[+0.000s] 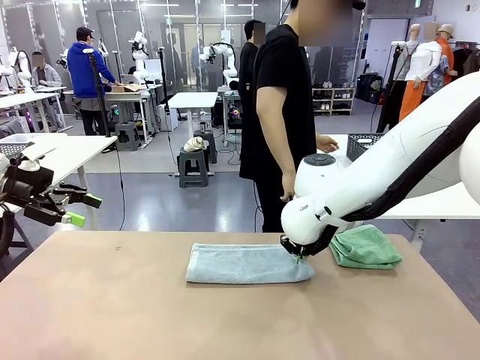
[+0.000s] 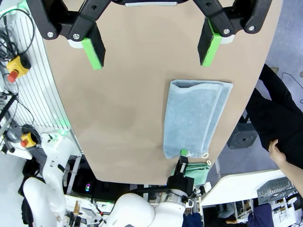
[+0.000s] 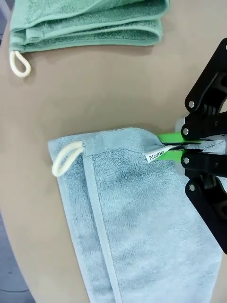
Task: Fold the towels and place them in the basket.
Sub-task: When a person lays out a Towel with hook on the table, fold it in half twice.
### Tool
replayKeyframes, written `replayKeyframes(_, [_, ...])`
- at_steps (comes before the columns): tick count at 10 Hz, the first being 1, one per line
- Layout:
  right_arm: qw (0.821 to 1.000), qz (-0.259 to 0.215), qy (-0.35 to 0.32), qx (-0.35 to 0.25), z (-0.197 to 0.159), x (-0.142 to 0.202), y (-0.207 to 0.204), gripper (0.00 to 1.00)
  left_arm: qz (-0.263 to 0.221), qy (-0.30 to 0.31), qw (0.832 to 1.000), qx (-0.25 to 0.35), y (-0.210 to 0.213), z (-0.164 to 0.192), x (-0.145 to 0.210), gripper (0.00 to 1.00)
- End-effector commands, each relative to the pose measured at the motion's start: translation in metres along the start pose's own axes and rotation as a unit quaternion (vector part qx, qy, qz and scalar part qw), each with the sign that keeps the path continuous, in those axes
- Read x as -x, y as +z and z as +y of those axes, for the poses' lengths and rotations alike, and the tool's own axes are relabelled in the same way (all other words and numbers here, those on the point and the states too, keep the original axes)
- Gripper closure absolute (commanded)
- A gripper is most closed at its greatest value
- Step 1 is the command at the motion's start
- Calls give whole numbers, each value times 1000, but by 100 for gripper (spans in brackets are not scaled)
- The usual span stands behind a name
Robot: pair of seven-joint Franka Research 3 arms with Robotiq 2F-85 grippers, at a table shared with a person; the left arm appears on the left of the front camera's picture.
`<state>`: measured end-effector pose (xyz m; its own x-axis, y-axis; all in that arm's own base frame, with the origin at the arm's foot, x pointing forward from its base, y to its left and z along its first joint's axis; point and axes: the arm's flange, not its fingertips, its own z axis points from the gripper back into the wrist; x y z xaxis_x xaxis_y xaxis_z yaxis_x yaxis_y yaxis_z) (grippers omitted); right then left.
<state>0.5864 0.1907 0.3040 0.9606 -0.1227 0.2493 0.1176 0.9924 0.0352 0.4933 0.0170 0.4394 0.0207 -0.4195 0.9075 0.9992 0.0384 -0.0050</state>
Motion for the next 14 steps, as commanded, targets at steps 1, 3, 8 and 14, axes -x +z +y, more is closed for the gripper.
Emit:
replayKeyframes(1, [999, -26, 18, 1, 4, 7, 29, 100, 1, -1, 1000, -2, 0, -1, -1, 0])
replayKeyframes(3, [998, -46, 40, 14, 21, 13, 71, 100, 1, -1, 1000, -2, 0, -1, -1, 0])
replayKeyframes(8, [995, -66, 65, 32, 125, 74, 132, 100, 1, -1, 1000, -2, 0, -1, -1, 0])
replayKeyframes(14, [997, -8, -78, 27, 242, 103, 95, 100, 1, -1, 1000, -2, 0, -1, -1, 0])
